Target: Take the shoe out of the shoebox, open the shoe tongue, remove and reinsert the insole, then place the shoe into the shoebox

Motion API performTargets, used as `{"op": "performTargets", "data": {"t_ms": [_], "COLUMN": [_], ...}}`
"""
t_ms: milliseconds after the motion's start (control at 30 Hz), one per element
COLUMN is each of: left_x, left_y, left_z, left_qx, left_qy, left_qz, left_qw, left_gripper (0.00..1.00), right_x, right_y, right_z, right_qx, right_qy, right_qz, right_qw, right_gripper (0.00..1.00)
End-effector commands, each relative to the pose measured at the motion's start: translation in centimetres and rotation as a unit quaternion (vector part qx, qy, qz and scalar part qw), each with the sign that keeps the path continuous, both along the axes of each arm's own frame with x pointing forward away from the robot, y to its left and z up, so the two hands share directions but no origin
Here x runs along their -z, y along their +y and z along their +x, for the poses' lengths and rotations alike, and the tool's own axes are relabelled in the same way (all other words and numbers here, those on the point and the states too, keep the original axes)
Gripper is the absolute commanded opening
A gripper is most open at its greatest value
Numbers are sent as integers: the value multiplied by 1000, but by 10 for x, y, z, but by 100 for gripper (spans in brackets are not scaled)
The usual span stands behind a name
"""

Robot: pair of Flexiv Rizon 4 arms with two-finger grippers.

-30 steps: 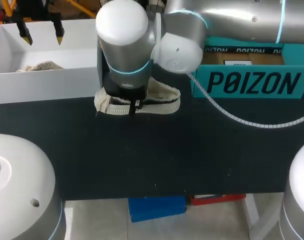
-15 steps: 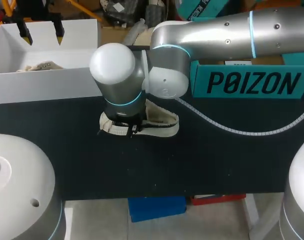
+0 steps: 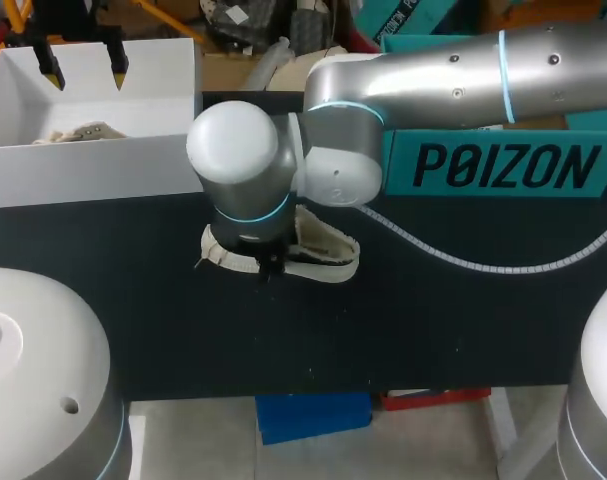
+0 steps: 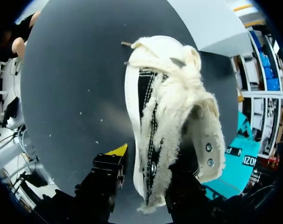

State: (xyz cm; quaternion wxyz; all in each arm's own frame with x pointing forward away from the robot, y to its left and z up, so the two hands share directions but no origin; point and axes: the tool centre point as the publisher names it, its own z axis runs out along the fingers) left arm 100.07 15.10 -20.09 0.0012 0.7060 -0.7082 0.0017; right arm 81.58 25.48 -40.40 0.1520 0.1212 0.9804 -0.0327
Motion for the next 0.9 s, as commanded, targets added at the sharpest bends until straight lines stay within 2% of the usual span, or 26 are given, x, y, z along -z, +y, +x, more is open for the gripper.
{"op": "performTargets", "data": {"t_ms": [33,200,333,467,633,667,733,900], "left_x": [-1,-1,-1,-1,-1,-1,-1,-1], "left_y": [0,0,0,0,0,0,0,0], "left_z": [0,0,0,0,0,0,0,0], "left_qx": [-1,-1,-1,-1,-1,-1,-1,-1], "left_qy": [1,1,1,1,1,1,1,1], "left_qz": [1,1,1,1,1,1,1,1], "left_qw": [1000,1000,1000,1000,1000,1000,1000,1000], "left_gripper": [100,100,100,100,100,100,100,100], "right_x": [-51,-108,-135,-142,-138,-136,-134,-134], "right_y": [-13,-15,-16,-20,-26,-28,-33,-33], "right_z": [3,11,15,13,9,9,5,5], "right_qx": [-26,-98,-171,-219,-221,-223,-236,-236], "right_qy": [8,1,2,0,-34,-45,-65,-65], "right_qz": [26,77,168,265,361,384,438,438], "right_qw": [999,992,971,939,905,895,865,865], "right_gripper": [100,100,100,100,100,100,100,100]}}
